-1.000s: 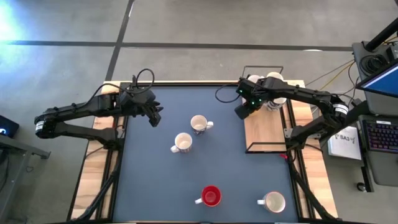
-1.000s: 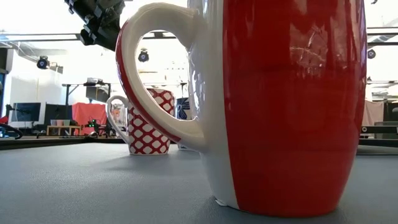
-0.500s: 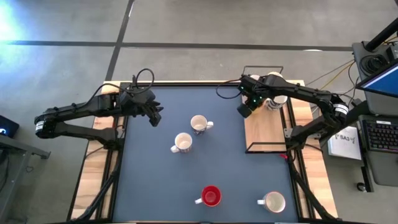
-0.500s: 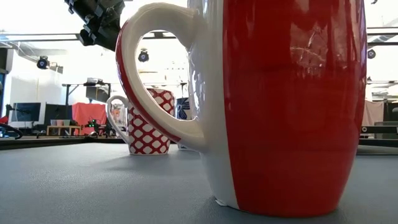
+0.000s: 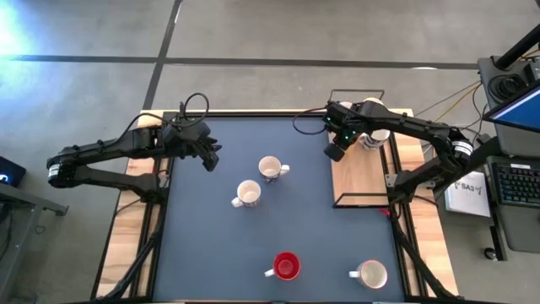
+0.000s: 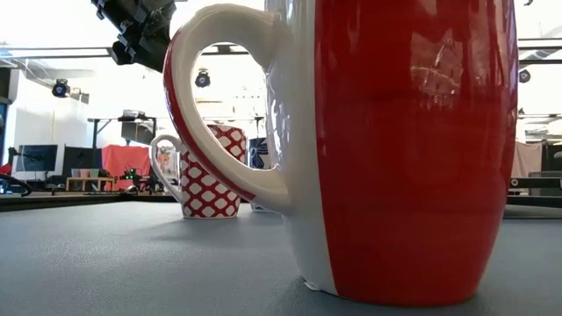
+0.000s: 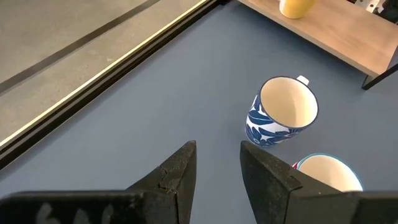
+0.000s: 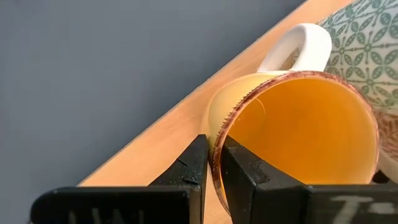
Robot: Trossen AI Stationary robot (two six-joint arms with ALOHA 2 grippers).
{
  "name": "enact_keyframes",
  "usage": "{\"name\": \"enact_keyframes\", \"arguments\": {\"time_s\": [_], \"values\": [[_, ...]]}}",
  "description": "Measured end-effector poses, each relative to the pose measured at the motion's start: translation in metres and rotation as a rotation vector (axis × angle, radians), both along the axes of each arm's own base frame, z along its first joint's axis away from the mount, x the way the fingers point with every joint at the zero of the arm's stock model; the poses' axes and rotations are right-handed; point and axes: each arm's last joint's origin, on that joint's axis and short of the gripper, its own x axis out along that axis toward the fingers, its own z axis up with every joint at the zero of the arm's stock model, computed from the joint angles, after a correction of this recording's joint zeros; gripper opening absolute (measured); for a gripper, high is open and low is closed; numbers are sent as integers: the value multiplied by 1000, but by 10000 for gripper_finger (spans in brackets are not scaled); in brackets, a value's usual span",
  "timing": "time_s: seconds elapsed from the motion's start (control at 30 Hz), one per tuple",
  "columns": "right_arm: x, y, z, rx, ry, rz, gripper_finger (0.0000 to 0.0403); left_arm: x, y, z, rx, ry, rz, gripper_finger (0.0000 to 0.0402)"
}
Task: Place coffee mugs
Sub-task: Put the yellow cup on the shelf aligned with the dark blue cup
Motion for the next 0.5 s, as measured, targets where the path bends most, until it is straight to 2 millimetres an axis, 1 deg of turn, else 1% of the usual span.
{"name": "enact_keyframes", "arguments": {"time_s": [0.2,0.5], "values": [[-1,-1,0,-17,13,16,28,0,0,0,-5,-4,5,107],[-4,-5,0,-26,26,-17,28,0,0,0,-7,-6,8,107]]}}
